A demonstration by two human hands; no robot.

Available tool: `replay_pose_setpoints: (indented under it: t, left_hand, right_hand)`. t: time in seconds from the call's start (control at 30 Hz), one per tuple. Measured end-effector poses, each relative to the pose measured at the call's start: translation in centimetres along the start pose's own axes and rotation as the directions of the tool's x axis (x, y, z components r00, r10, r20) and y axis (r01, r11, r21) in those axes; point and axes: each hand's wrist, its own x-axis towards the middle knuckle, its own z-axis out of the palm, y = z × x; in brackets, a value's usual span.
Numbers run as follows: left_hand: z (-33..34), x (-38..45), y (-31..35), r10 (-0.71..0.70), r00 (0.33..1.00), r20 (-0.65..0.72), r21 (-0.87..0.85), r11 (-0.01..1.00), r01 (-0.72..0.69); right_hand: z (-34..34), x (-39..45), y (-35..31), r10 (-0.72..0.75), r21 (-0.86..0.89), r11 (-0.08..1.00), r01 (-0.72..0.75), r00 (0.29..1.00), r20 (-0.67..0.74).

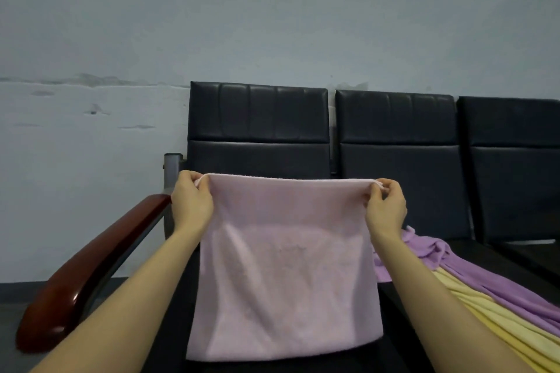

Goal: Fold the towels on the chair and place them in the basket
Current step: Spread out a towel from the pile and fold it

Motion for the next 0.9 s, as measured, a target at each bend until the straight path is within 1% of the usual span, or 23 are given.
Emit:
replay_pose_setpoints:
  t: [0.13, 0.3, 0.43, 0.53, 0.63, 0.73, 0.8, 0.9]
  left_hand:
    - [2.0, 1.2, 0.7, 0.043, 0.998, -0.038, -0.119, 0.992, -0.047]
    - [2.9, 0.5, 1.6, 0.01, 0.995, -0.102, -0.273, 0.961, -0.038]
    - [1.8, -1.3, 1.3, -0.012, 0.99, -0.142, -0.305, 0.952, -0.032]
    - [0.9, -3.1, 0.1, -0.039, 0.99, -0.135, -0.289, 0.957, -0.002]
    - [0.0, -5.1, -1.9, -0.06, 0.989, -0.132, -0.182, 0.983, 0.035]
    - [-0.6, -7.7, -4.1, -0.021, 0.993, -0.113, 0.015, 1.0, 0.023]
    - [-0.7, -9.2, -5.3, 0.001, 0.997, -0.074, 0.165, 0.986, 0.012]
    - [-0.6, -10.5, -7.0, -0.041, 0.999, -0.012, 0.354, 0.934, 0.043]
  right_hand:
    - [1.7, 1.5, -0.3, -0.044, 0.132, 0.99, 0.047, 0.999, -0.027]
    - [2.0, 1.6, -1.5, -0.114, 0.227, 0.967, 0.119, 0.993, -0.036]
    - [1.2, 0.2, -1.9, -0.116, 0.265, 0.957, 0.118, 0.993, -0.022]
    - [0.1, -1.9, -1.2, -0.098, 0.263, 0.96, 0.094, 0.995, 0.002]
    - [-1.3, -4.6, 0.2, -0.085, 0.198, 0.977, 0.079, 0.996, 0.022]
    - [-2.8, -6.6, 1.6, -0.066, 0.075, 0.995, 0.066, 0.998, 0.0]
    - [-3.4, -7.6, 3.3, -0.045, -0.001, 0.999, 0.045, 0.999, -0.003]
    - [-3.7, -8.9, 6.3, 0.05, -0.117, 0.992, -0.048, 0.999, 0.012]
